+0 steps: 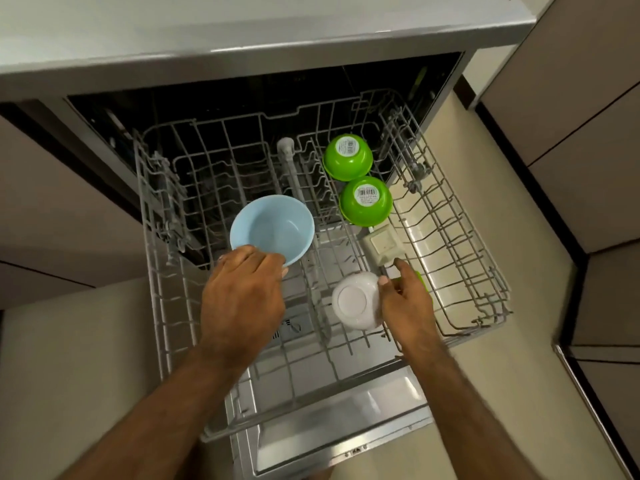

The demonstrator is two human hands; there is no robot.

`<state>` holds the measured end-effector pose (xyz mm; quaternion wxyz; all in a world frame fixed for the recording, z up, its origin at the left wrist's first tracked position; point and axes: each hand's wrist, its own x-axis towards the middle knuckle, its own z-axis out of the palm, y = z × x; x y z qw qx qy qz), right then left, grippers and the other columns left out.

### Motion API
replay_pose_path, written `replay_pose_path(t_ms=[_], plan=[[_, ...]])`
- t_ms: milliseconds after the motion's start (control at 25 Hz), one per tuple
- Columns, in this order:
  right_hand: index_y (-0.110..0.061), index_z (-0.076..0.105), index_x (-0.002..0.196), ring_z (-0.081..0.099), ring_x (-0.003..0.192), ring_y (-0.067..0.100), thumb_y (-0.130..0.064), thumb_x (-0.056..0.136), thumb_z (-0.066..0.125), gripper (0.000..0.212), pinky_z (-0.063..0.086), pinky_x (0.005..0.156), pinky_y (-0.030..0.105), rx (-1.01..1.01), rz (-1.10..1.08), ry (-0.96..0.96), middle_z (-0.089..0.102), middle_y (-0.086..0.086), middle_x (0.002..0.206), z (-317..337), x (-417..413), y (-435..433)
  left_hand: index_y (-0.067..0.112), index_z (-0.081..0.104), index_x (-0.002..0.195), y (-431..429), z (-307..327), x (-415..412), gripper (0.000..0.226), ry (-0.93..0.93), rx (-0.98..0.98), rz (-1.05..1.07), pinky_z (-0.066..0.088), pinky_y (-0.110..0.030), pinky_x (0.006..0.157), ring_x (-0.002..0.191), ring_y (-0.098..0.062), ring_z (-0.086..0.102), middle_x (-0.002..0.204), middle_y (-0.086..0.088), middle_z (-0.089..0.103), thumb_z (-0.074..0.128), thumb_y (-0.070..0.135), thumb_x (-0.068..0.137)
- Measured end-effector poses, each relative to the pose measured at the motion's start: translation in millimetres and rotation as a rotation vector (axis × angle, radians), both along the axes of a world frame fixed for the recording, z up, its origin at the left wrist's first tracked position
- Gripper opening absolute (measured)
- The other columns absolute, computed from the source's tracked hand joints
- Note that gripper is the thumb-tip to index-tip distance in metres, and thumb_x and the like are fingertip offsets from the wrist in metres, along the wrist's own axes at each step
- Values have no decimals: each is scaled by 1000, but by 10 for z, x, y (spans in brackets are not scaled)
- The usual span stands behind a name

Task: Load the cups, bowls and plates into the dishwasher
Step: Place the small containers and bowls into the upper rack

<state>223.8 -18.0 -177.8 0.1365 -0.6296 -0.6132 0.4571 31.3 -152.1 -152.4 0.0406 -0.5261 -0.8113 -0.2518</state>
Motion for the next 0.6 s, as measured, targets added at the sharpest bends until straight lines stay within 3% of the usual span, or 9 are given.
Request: replay_pose_path(t_ms=[120,320,600], plan=[[-25,51,140,63,101,18,-33,103,53,38,54,90,44,69,68,-26,66,-5,102,-16,22,-32,7,70,90,7,-35,67,4,-26,-14,-6,57,-45,78,92,-29,65,89,-8,73,67,7,92],[-23,51,144,62,109,17,-28,102,56,43,52,97,42,41,101,-59,66,-6,111,-38,66,-15,7,72,93,21,-45,87,6,-42,-19,-33,58,-46,80,93,-28,66,90,-7,73,67,9,92],[-19,56,138,61,103,15,-27,100,59,39,50,85,29,70,110,-125,69,1,118,-54,35,10,11,72,92,83,9,52,6,-71,-64,-136,58,-43,82,95,-25,64,90,-4,72,72,6,88]])
